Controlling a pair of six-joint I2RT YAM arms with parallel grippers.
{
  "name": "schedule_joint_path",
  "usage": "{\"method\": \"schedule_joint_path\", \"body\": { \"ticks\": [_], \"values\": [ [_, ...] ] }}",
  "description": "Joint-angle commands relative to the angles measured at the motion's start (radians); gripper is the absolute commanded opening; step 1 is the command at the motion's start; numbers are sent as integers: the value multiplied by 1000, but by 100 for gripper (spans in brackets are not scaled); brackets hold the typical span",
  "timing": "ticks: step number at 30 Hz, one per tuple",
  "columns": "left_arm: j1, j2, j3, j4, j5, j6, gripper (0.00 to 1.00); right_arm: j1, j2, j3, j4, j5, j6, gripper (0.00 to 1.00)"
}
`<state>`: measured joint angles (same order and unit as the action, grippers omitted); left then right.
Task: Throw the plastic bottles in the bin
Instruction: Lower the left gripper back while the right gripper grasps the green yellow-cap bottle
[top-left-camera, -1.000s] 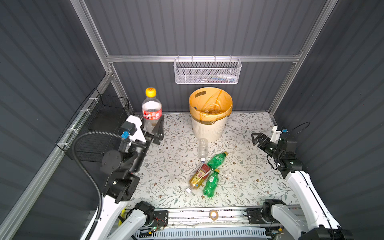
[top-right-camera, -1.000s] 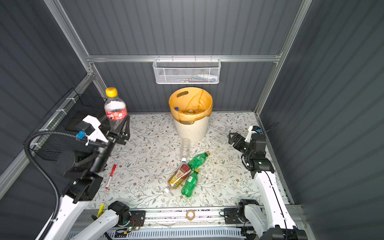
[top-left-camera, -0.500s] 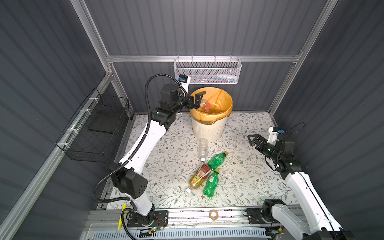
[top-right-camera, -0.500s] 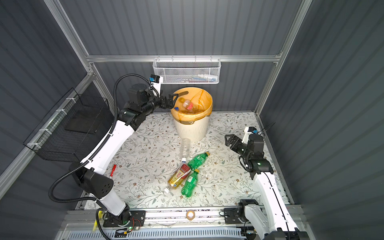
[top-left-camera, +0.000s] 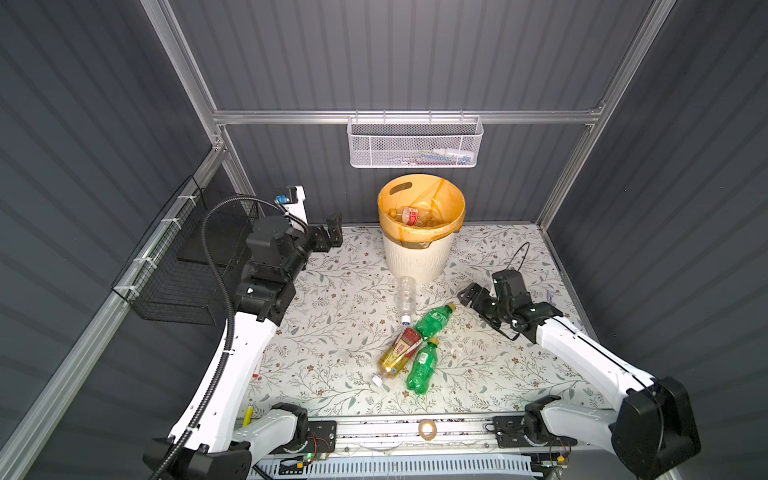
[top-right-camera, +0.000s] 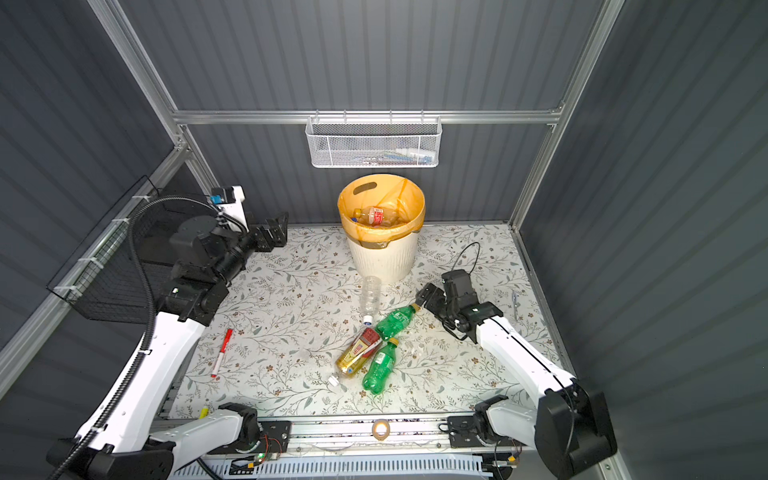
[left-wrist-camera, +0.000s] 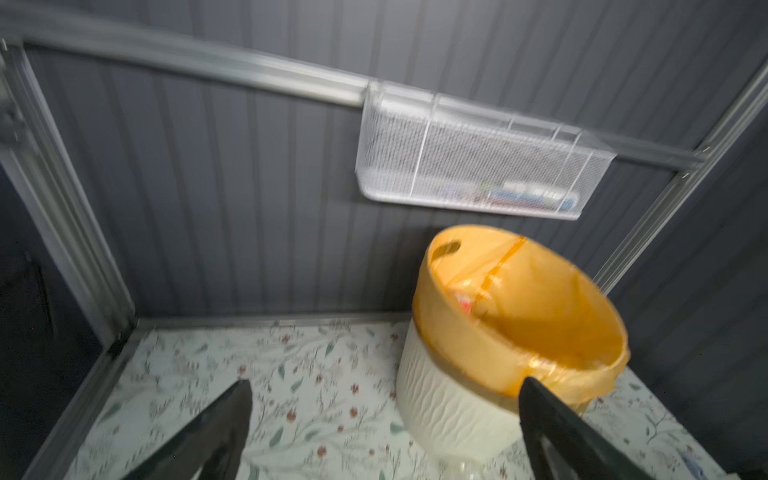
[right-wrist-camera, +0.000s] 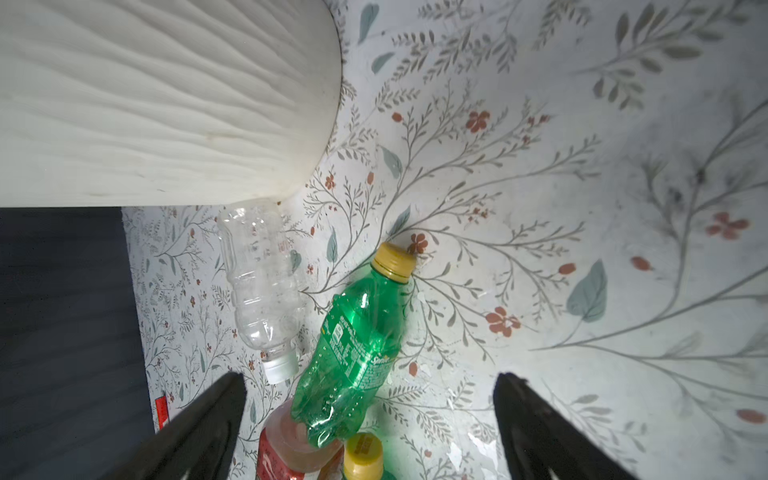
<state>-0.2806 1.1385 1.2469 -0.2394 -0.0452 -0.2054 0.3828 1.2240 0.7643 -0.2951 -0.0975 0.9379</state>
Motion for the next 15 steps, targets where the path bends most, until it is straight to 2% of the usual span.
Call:
{"method": "schedule_joint_path", "body": {
  "ticks": [1,6,10,15],
  "values": [
    [-3,-18,-90,-91,25,-43,100,55,26,-19,57,39,119,95],
    [-3,-85,-200,-129,6,-27,100,154,50,-19,27,-22,79,95],
    [-3,-121,-269,-99,23,-41,100,290,26,-20,-86,2,23,95],
    [-3,-79,-313,-56,43,-70,100,421,36,-13,-193,56,19,94]
  ]
}}
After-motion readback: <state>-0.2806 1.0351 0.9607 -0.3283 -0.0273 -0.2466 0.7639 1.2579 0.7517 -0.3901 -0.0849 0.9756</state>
